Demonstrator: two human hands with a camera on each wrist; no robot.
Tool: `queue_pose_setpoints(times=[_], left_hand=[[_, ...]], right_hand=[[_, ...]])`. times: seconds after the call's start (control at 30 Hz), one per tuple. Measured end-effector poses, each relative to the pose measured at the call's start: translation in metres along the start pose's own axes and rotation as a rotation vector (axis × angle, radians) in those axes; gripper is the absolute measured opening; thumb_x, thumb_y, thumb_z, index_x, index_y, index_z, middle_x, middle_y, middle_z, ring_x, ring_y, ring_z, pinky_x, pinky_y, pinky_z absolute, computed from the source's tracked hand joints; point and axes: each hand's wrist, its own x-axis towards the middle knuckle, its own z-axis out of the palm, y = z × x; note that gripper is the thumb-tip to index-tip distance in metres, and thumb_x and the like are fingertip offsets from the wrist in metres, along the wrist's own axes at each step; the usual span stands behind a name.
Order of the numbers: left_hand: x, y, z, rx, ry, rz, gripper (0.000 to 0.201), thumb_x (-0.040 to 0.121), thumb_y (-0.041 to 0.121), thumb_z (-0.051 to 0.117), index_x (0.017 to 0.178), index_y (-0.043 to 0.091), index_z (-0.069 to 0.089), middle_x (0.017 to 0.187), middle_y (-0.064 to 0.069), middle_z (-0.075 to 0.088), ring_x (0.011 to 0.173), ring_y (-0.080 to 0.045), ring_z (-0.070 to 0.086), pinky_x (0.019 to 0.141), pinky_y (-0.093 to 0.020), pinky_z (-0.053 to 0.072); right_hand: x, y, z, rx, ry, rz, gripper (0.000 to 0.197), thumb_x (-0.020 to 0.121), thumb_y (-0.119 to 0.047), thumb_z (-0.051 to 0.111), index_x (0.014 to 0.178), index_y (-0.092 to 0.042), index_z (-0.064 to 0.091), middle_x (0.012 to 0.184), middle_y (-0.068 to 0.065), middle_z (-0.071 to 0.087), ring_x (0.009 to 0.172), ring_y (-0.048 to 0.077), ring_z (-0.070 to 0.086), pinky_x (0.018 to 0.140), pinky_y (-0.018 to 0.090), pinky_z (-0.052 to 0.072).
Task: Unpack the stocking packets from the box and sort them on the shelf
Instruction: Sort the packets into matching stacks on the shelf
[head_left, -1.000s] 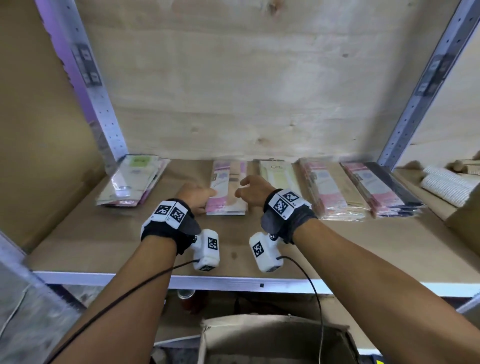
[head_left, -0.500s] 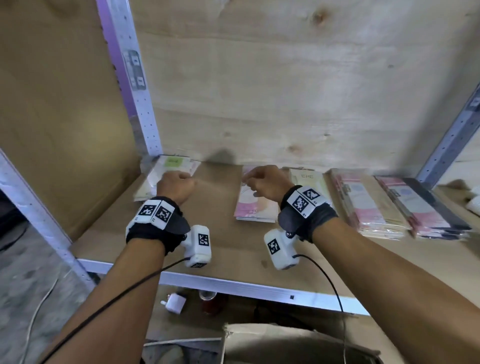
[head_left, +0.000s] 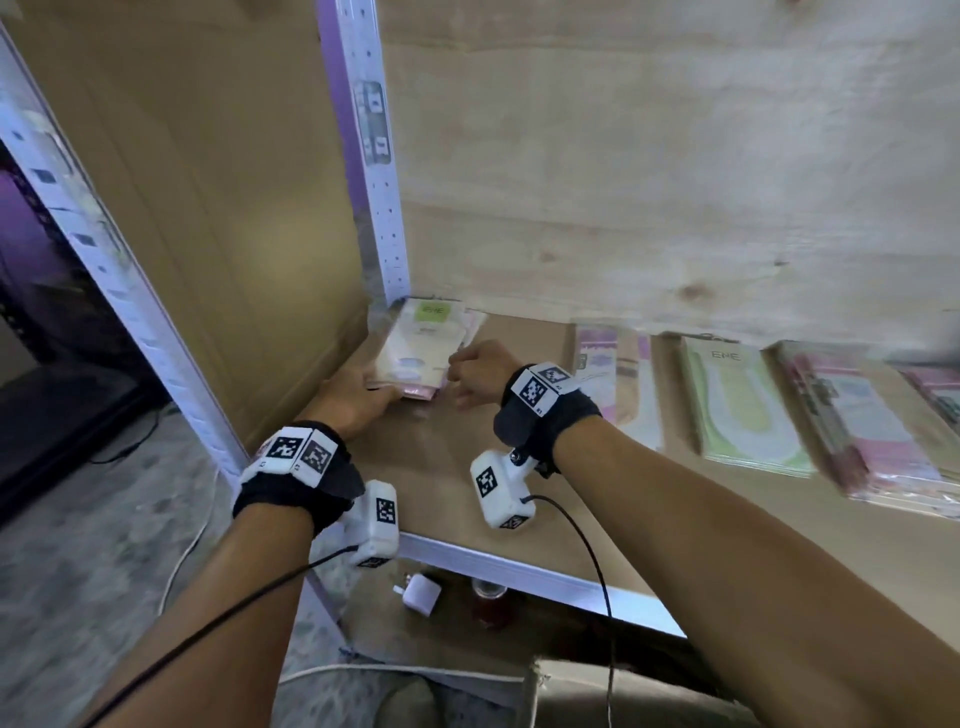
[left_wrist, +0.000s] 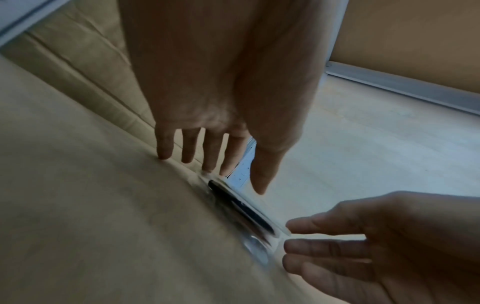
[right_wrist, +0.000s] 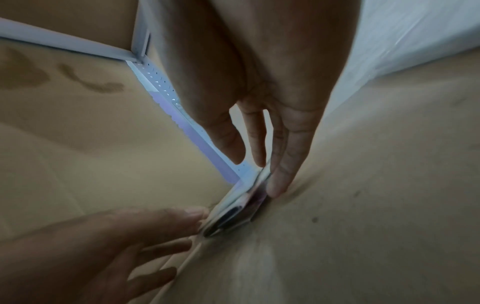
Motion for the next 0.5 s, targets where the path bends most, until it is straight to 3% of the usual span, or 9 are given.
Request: queue_pose_setpoints(times=[0.1, 0.17, 0.27, 0.37, 0.43, 0.5], left_hand=[[-0.003, 0.001, -0.002, 0.119, 0.034, -0.009, 0.058, 0.090, 0.039, 0.066, 0.139, 0.011, 0.055, 0.143, -0.013, 0.054, 0.131, -0.031, 0.051, 0.112, -0.038, 0.039], [-0.009, 0.005, -0.002, 0.204, 0.047, -0.008, 0.059, 0.090, 0.042, 0.066, 0.140, 0.013, 0.055, 0.146, -0.011, 0.052, 0.133, -0.029, 0.049, 0.113, -0.037, 0.037], [-0.021, 0.016, -0.003, 0.245, 0.064, 0.044, 0.044, 0.091, 0.039, 0.065, 0.129, 0.017, 0.065, 0.136, -0.006, 0.061, 0.130, -0.027, 0.052, 0.112, -0.038, 0.039], [-0.033, 0.026, -0.002, 0.218, 0.033, 0.090, 0.029, 0.093, 0.033, 0.063, 0.116, 0.019, 0.072, 0.125, -0.002, 0.067, 0.117, -0.022, 0.059, 0.104, -0.037, 0.045], [-0.040, 0.030, 0.000, 0.169, 0.025, 0.111, 0.023, 0.093, 0.027, 0.062, 0.110, 0.017, 0.074, 0.119, -0.001, 0.070, 0.109, -0.019, 0.062, 0.096, -0.031, 0.047], [-0.042, 0.033, 0.004, 0.131, 0.021, 0.112, 0.020, 0.092, 0.025, 0.063, 0.105, 0.017, 0.076, 0.114, 0.000, 0.071, 0.108, -0.017, 0.063, 0.095, -0.029, 0.047]], right_hand=[[0.007, 0.007, 0.007, 0.004, 0.017, 0.010, 0.012, 0.087, -0.010, 0.057, 0.091, -0.009, 0.067, 0.081, 0.006, 0.065, 0.078, 0.023, 0.065, 0.083, 0.044, 0.060], [0.008, 0.009, 0.007, 0.022, 0.025, 0.018, 0.008, 0.082, -0.008, 0.057, 0.077, -0.012, 0.063, 0.076, 0.008, 0.065, 0.074, 0.024, 0.065, 0.082, 0.045, 0.059], [0.004, 0.013, 0.002, 0.106, 0.049, 0.025, 0.005, 0.079, -0.002, 0.059, 0.078, -0.007, 0.059, 0.072, 0.016, 0.057, 0.066, 0.027, 0.057, 0.073, 0.044, 0.055], [-0.009, 0.017, -0.008, 0.128, 0.113, 0.021, 0.017, 0.084, -0.011, 0.071, 0.072, -0.007, 0.059, 0.061, 0.008, 0.059, 0.054, 0.022, 0.060, 0.075, 0.042, 0.058], [-0.020, 0.019, -0.016, 0.153, 0.118, 0.022, 0.020, 0.084, -0.010, 0.073, 0.071, -0.007, 0.058, 0.062, 0.006, 0.059, 0.054, 0.020, 0.060, 0.076, 0.041, 0.058], [-0.033, 0.020, -0.025, 0.228, 0.105, 0.021, 0.017, 0.085, -0.003, 0.072, 0.074, -0.007, 0.058, 0.069, 0.008, 0.060, 0.055, 0.020, 0.058, 0.068, 0.036, 0.057]])
